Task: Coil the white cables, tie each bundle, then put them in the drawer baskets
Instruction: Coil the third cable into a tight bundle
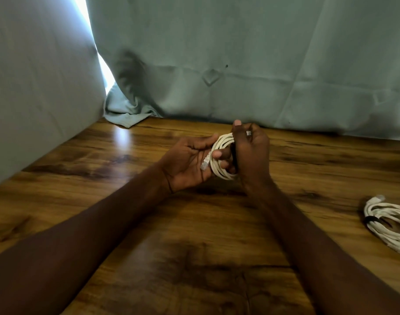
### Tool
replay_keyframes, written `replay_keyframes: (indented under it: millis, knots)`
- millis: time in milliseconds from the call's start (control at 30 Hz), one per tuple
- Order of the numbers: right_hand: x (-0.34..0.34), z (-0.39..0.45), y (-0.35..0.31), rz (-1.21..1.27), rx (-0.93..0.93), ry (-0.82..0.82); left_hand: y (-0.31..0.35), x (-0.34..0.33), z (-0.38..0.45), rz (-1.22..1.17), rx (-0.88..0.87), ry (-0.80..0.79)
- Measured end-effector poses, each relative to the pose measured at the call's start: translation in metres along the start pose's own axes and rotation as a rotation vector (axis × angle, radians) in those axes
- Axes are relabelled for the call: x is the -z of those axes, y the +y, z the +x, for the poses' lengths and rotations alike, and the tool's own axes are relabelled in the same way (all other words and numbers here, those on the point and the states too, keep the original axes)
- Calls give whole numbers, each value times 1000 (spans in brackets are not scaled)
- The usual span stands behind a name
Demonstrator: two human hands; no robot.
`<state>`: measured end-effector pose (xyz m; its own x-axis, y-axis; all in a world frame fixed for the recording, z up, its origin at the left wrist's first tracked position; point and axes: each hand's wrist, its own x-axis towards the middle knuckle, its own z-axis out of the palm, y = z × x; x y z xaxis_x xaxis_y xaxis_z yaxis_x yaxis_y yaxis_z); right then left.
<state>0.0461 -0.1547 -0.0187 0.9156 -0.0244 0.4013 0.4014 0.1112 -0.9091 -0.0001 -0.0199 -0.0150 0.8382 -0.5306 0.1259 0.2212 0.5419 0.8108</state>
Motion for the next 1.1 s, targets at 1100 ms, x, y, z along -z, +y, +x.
replay_keyframes:
  millis: [1100]
  knots:
    - [-2,2,5,4,-131,13,-1,6,5,418,-157,278]
